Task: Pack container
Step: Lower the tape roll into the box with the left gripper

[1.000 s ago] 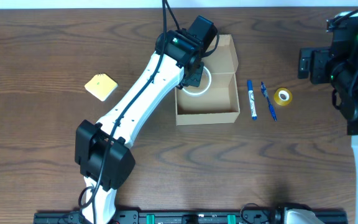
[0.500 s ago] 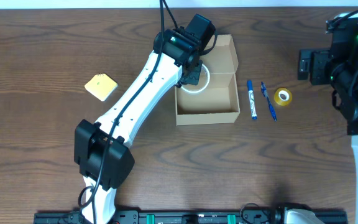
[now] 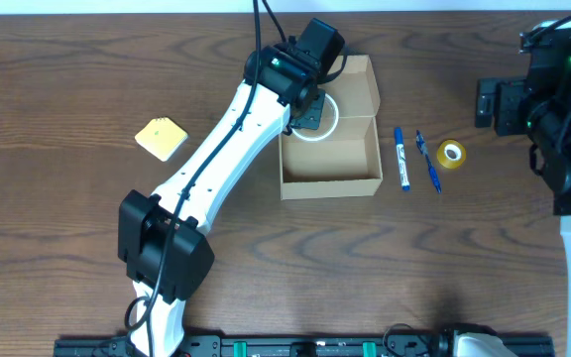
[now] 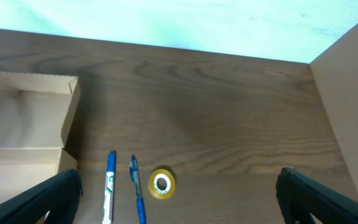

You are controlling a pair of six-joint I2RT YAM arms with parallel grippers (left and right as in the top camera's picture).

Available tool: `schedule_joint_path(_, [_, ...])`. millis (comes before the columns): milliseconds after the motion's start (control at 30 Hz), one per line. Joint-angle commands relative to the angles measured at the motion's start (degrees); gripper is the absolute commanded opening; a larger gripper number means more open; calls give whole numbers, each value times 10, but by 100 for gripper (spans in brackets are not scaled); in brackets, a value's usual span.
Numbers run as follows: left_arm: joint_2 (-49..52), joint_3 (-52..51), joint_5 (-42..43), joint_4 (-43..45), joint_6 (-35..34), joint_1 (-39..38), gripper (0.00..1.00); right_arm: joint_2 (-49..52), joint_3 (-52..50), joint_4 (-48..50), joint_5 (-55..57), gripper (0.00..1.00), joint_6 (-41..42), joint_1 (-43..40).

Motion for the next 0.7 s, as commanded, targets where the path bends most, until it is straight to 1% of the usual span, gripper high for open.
schedule_joint_path(0, [11, 13, -6, 1, 2, 5, 6, -12, 14, 0, -4, 99, -9, 15])
schedule_joint_path(233, [43, 13, -6, 3, 1, 1, 6, -18, 14, -1, 3, 99, -9, 24])
schedule_joint_path(667, [43, 13, 1, 5, 2, -15, 6, -18, 14, 3, 2, 99, -13, 24])
